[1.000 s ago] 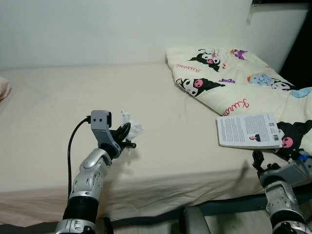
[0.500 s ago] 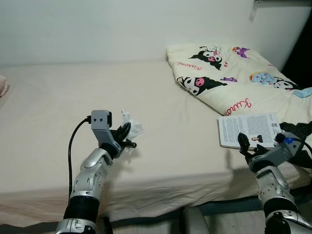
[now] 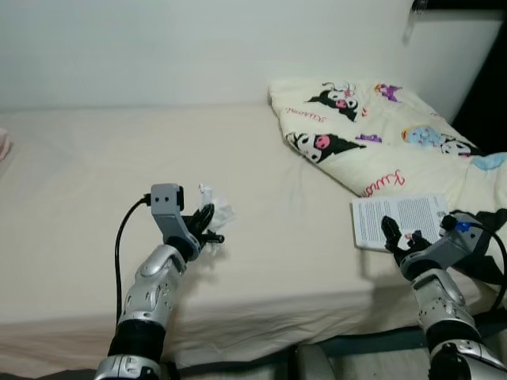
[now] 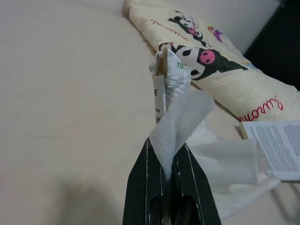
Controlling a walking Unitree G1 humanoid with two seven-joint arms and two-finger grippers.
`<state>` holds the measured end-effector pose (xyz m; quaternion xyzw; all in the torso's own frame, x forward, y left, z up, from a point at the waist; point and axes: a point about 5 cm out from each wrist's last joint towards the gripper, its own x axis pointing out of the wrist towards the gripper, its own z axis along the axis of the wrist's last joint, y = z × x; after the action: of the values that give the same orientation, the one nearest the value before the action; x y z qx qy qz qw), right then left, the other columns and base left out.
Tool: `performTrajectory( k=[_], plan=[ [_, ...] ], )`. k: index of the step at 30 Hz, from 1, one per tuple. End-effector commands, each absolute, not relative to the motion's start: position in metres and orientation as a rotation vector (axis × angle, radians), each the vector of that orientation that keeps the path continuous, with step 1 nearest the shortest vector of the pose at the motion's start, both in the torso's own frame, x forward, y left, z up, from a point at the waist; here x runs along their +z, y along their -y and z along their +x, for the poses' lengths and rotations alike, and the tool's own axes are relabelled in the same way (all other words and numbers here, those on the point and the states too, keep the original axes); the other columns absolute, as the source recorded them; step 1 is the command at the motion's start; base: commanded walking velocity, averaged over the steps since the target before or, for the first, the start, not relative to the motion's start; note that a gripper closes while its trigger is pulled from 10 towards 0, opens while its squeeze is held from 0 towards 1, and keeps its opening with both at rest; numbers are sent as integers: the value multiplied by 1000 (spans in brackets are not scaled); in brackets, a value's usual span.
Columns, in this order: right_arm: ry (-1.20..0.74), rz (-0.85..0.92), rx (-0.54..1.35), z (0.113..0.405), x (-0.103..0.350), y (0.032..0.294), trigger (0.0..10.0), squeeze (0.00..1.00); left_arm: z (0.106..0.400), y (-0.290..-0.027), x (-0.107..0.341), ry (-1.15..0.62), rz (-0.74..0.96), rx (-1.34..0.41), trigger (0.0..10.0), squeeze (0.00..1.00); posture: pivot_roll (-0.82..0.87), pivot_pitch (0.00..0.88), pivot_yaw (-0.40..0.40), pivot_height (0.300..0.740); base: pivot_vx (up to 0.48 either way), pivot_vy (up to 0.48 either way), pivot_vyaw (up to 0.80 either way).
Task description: Clean up the room
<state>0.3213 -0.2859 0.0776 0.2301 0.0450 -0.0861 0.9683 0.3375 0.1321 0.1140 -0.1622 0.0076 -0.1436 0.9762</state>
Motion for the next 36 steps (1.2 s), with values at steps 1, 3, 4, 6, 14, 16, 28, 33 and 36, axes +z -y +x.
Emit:
performTrajectory(
  k=[1, 3, 4, 6, 14, 16, 28, 33, 36],
  plan=[
    [-121, 460, -153, 322, 73, 280, 10000, 0, 339, -132, 114, -13, -330, -283, 10000, 0, -56, 0, -52, 596, 0, 0, 0],
    [-157, 451, -109, 321, 64, 266, 10000, 0, 337, -143, 105, -40, -316, -251, 10000, 0, -53, 0, -52, 606, 0, 0, 0],
    [-181, 444, -83, 321, 59, 257, 10000, 0, 335, -151, 99, -57, -306, -228, 10000, 0, -49, 0, -54, 611, 0, 0, 0],
    [-195, 440, -66, 321, 56, 251, 10000, 0, 334, -156, 95, -69, -299, -213, 10000, 0, -49, 0, -54, 616, 0, 0, 0],
    [-265, 421, 2, 319, 42, 227, 10000, 0, 327, -188, 75, -153, -269, -89, 10000, 0, -29, 0, -73, 641, -60, 0, 0],
    [-271, 419, 11, 319, 41, 225, 10000, 0, 326, -193, 73, -162, -266, -73, 10000, 0, -24, 0, -76, 646, -480, 0, 0],
    [-301, 386, 39, 321, 40, 219, 10000, 0, 312, -219, 45, -245, -257, 28, 10000, 0, -16, 0, -87, 686, -280, 0, 0],
    [-328, 363, 55, 318, 35, 213, 10000, 0, 294, -234, 22, -338, -249, 99, 10000, 0, -12, 0, -87, 701, 0, 0, 0],
    [-337, 361, 57, 316, 32, 211, 10000, 0, 281, -242, 8, -401, -245, 141, 10000, 0, -12, 0, -85, 711, 0, 0, 0]
  ],
)
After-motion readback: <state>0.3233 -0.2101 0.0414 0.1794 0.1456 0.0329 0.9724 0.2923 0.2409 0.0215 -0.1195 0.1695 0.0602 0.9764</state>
